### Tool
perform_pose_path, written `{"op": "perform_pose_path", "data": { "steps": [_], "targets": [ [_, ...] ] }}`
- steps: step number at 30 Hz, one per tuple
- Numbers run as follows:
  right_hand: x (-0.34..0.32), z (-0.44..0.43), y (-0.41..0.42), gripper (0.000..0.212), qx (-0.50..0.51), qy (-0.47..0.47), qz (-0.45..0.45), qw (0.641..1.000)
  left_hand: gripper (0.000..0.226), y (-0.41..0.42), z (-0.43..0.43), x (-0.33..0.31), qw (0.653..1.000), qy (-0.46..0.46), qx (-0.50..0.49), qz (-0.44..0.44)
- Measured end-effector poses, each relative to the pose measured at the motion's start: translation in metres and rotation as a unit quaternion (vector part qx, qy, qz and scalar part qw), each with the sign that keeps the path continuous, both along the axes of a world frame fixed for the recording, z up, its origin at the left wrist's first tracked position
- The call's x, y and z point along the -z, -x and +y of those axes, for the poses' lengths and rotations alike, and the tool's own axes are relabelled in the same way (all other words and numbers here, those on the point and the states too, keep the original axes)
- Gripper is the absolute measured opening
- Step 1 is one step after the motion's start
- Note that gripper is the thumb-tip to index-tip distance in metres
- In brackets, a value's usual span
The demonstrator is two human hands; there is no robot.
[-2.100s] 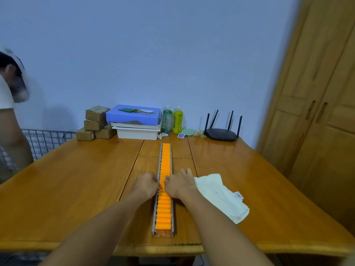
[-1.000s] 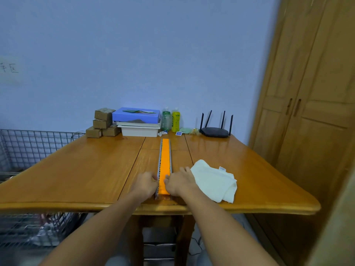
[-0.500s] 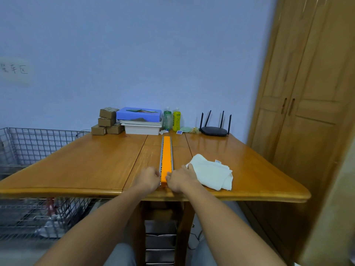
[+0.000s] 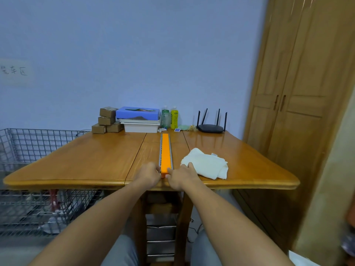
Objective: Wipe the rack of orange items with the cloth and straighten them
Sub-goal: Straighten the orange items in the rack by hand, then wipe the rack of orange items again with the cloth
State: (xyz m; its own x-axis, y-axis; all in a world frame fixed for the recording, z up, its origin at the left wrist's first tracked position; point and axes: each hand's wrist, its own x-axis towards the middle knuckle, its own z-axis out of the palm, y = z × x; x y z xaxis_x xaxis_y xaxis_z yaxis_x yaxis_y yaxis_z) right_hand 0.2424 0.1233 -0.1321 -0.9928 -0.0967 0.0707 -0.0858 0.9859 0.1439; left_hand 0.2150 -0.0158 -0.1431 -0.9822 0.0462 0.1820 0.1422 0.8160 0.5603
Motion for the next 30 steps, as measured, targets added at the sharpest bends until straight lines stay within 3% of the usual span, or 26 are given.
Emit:
{"op": "perform_pose_path", "data": {
  "steps": [8,11,17,22,30],
  "targets": [
    [-0.004,0.007,-0.007,0.058,-0.019,0.002,-0.028,0.999,0.025,-0.01,-0.002,-0.006,0.999,0.034,0.017,-0.014],
    [-0.011,0.012,-0.007,0.059,-0.023,0.021,0.017,0.999,0.021,-0.009,-0.007,-0.015,0.999,0.029,0.015,-0.016],
    [-0.021,0.029,0.001,0.039,0.013,0.062,0.098,0.993,0.019,-0.001,-0.012,-0.026,0.999,0.036,0.011,-0.016],
    [-0.011,0.047,0.024,0.056,0.062,0.023,0.085,0.994,0.013,0.017,-0.011,-0.029,1.0,0.028,0.011,-0.005],
    [0.008,0.08,0.063,0.074,0.104,0.036,0.038,0.993,0.011,0.056,-0.007,-0.029,1.0,0.017,0.016,-0.005]
  ]
}}
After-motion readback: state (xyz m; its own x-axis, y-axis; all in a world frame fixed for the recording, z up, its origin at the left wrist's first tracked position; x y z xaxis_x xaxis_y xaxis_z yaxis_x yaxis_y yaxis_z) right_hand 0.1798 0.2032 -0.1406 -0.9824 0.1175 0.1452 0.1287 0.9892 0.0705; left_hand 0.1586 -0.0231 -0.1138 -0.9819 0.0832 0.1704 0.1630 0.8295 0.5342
